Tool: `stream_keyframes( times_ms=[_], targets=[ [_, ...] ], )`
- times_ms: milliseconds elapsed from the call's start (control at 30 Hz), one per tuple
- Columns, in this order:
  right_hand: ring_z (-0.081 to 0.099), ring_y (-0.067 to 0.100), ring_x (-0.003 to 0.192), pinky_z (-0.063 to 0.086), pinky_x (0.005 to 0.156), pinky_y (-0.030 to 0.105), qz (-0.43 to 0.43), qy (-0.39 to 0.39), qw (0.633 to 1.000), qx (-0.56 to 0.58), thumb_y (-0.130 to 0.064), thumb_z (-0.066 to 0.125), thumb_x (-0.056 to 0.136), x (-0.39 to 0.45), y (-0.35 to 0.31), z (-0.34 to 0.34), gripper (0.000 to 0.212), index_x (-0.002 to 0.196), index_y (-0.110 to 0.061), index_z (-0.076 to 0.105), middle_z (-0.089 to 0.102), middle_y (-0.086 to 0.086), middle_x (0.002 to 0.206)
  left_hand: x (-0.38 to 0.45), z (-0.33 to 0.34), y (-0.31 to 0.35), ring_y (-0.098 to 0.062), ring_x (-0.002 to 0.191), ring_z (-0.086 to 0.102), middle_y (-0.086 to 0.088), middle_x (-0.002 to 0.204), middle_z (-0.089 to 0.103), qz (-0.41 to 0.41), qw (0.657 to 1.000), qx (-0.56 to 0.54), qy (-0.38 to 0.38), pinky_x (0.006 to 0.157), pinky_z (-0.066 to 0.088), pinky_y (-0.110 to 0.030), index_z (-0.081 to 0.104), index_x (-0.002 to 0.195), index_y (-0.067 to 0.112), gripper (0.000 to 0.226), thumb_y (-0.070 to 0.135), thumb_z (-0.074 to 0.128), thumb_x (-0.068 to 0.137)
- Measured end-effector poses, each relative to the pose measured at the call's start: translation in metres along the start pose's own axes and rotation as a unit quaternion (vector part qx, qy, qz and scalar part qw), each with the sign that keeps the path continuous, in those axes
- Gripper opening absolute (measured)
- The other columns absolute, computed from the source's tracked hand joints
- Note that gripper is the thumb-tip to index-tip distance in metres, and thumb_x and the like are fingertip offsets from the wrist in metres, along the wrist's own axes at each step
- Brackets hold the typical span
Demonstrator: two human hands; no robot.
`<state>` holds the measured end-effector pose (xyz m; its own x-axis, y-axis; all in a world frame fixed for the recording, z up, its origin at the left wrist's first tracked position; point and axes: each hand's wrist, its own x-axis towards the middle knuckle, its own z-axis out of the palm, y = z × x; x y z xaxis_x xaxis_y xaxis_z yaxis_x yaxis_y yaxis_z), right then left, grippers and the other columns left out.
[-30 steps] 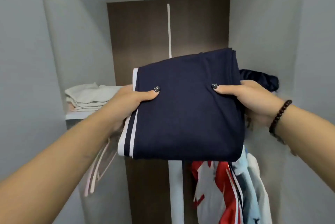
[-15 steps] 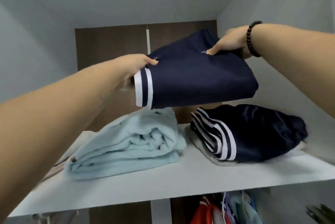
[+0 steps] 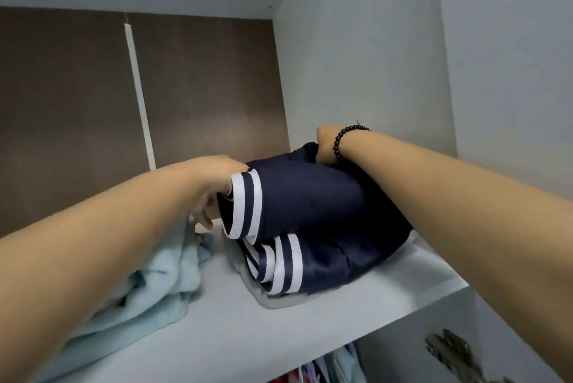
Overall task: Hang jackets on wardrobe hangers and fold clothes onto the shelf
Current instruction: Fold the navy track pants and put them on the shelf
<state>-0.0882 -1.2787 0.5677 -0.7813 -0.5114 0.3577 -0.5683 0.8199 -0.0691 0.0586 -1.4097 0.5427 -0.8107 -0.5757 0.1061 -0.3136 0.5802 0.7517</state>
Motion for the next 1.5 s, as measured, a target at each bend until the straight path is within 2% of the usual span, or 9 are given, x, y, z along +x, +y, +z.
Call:
stream_keyframes(
  times_ms=[100, 267, 433, 567, 633, 700, 833, 1200, 1500],
  targets=[
    [0.048, 0.03, 0.124, 0.045, 0.098, 0.037, -0.07, 0.054, 0.996, 0.026, -0.026, 0.061, 0.088, -0.009, -0.008, -0.007, 0.066, 0.146, -0.019, 0.031, 0.039, 0.012, 0.143, -0.021, -0.003, 0.023, -0.023, 0.055, 0.05, -0.009, 0.075, 0.057, 0.111, 0.99, 0.049, 0.069, 0.048, 0.039, -0.018, 0.06, 0.102, 0.013, 0.028, 0.039, 0.056, 0.092],
    [0.038, 0.025, 0.134, 0.03, 0.108, 0.031, -0.121, 0.0, 0.991, 0.052, -0.029, 0.034, 0.102, -0.035, -0.009, 0.013, 0.045, 0.143, -0.01, 0.04, 0.039, 0.01, 0.149, -0.043, 0.033, 0.008, -0.025, 0.124, 0.044, -0.008, 0.134, 0.047, 0.202, 0.929, 0.311, -0.015, 0.097, 0.031, -0.031, 0.048, 0.129, 0.019, 0.048, 0.048, 0.023, 0.1],
    [0.003, 0.023, 0.148, -0.001, 0.119, 0.043, -0.115, -0.086, 0.989, -0.032, -0.04, 0.013, 0.102, -0.031, 0.004, 0.063, 0.055, 0.153, -0.019, 0.011, 0.007, 0.005, 0.161, -0.04, 0.05, -0.017, -0.022, 0.148, 0.007, -0.004, 0.16, 0.016, 0.167, 0.953, 0.245, -0.058, 0.116, 0.006, -0.032, 0.018, 0.152, 0.018, 0.062, 0.052, 0.021, 0.101],
    [0.002, 0.024, 0.148, -0.002, 0.119, 0.044, -0.098, -0.09, 0.99, -0.037, -0.04, 0.012, 0.102, -0.031, 0.002, 0.061, 0.056, 0.153, -0.019, 0.01, 0.007, 0.006, 0.161, -0.044, 0.048, -0.02, -0.023, 0.15, -0.002, 0.001, 0.162, 0.009, 0.147, 0.968, 0.199, -0.035, 0.118, 0.004, -0.035, 0.011, 0.155, 0.023, 0.071, 0.059, 0.029, 0.096],
    [0.009, 0.023, 0.147, 0.0, 0.119, 0.043, -0.093, -0.07, 0.993, -0.013, -0.04, 0.014, 0.103, -0.039, -0.002, 0.054, 0.055, 0.152, -0.017, 0.019, 0.015, 0.006, 0.159, -0.053, 0.043, -0.02, -0.021, 0.145, 0.022, 0.004, 0.156, 0.03, 0.154, 0.978, 0.142, -0.016, 0.112, 0.021, -0.032, 0.031, 0.15, 0.025, 0.063, 0.057, 0.037, 0.096],
    [0.021, 0.024, 0.143, 0.006, 0.119, 0.039, -0.084, -0.015, 0.995, 0.046, -0.039, 0.025, 0.103, -0.051, -0.006, 0.043, 0.05, 0.144, -0.015, 0.04, 0.033, 0.01, 0.152, -0.069, 0.032, -0.023, -0.014, 0.111, 0.052, 0.006, 0.124, 0.057, 0.174, 0.983, 0.054, 0.009, 0.093, 0.037, -0.028, 0.058, 0.118, 0.025, 0.034, 0.048, 0.048, 0.095],
    [0.039, 0.026, 0.131, 0.031, 0.11, 0.034, -0.089, 0.093, 0.977, 0.17, -0.033, 0.056, 0.092, -0.083, -0.016, 0.021, 0.043, 0.131, -0.016, 0.055, 0.045, 0.01, 0.141, -0.12, -0.008, -0.038, -0.013, 0.078, 0.047, 0.006, 0.089, 0.055, 0.209, 0.975, -0.048, 0.066, 0.073, 0.036, -0.027, 0.059, 0.088, 0.024, 0.005, 0.028, 0.057, 0.09],
    [0.036, 0.02, 0.128, 0.034, 0.103, 0.031, -0.204, 0.175, 0.9, 0.344, -0.026, 0.063, 0.084, -0.249, -0.106, 0.008, 0.027, 0.112, -0.027, 0.061, 0.048, 0.0, 0.129, -0.317, -0.096, -0.128, -0.006, 0.109, 0.06, 0.019, 0.109, 0.066, 0.155, 0.962, 0.015, 0.223, 0.097, 0.044, -0.032, 0.065, 0.099, 0.035, 0.018, 0.029, 0.068, 0.083],
    [0.017, 0.012, 0.139, 0.024, 0.102, 0.008, -0.299, 0.081, 0.873, 0.377, -0.024, 0.061, 0.089, -0.405, -0.182, 0.011, 0.038, 0.126, -0.027, 0.053, 0.027, -0.004, 0.148, -0.445, -0.094, -0.177, -0.004, 0.12, 0.05, 0.016, 0.132, 0.057, 0.072, 0.951, 0.051, 0.296, 0.094, 0.038, -0.021, 0.058, 0.129, 0.032, 0.042, 0.022, 0.064, 0.089]
  ],
)
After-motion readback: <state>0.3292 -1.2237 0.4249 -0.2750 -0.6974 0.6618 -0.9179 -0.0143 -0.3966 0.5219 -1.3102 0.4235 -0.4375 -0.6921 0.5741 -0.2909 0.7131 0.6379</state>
